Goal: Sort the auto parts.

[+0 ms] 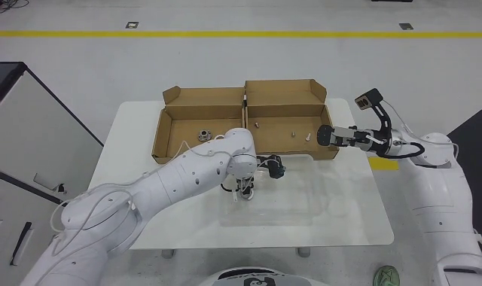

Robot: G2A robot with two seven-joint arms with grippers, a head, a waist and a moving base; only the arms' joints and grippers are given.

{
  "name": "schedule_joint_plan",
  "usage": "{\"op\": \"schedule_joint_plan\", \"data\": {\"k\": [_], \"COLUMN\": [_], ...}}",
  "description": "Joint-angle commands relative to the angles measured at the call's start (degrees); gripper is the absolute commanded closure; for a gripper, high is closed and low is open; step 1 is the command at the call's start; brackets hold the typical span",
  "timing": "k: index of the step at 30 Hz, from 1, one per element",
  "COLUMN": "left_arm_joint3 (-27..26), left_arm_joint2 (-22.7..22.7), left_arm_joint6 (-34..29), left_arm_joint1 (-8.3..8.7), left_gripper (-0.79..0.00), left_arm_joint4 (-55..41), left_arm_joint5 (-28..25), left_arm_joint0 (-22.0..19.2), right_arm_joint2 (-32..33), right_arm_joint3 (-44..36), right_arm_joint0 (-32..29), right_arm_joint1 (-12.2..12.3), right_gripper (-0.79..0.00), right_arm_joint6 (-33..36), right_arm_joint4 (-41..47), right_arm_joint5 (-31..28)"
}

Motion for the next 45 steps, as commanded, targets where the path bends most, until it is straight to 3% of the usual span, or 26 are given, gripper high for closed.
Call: {"op": "schedule_joint_plan", "data": {"k": [1, 8, 13, 21, 26, 40, 45], "left_arm_joint3": [0.29, 1.39, 2.08, 1.58, -1.31, -18.78, -21.42], "left_arm_joint2": [0.21, 1.23, 1.75, 1.5, 0.05, -3.5, -3.63], "left_arm_joint6": [0.1, 0.28, 0.51, 0.34, -0.45, -6.94, -7.75], "left_arm_joint1": [-0.13, -0.56, -0.84, -0.94, -0.46, 4.4, 5.42], "left_gripper": [-0.274, -0.212, 0.0, 0.0, 0.0, 0.0, 0.0], "left_arm_joint4": [-0.25, -1.01, -1.51, -1.85, -3.02, -6.03, -8.13], "left_arm_joint5": [-0.1, -0.27, -0.51, -0.3, 0.46, 6.94, 7.75], "left_arm_joint0": [-0.17, -0.73, -1.09, -1.46, -1.95, -7.15, -8.94], "right_arm_joint2": [0.0, 0.0, 0.0, 0.0, 0.0, 0.0, 0.0], "right_arm_joint3": [0.0, 0.0, 0.0, 0.0, 0.0, 0.0, 0.0], "right_arm_joint0": [0.0, 0.0, 0.0, 0.0, 0.0, 0.0, 0.0], "right_arm_joint1": [0.0, 0.0, 0.0, 0.0, 0.0, 0.0, 0.0], "right_gripper": [-0.785, -0.785, -0.785, -0.785, -0.785, -0.785, -0.785], "right_arm_joint6": [0.0, 0.0, 0.0, 0.0, 0.0, 0.0, 0.0], "right_arm_joint4": [0.0, 0.0, 0.0, 0.0, 0.0, 0.0, 0.0], "right_arm_joint5": [0.0, 0.0, 0.0, 0.0, 0.0, 0.0, 0.0]}}
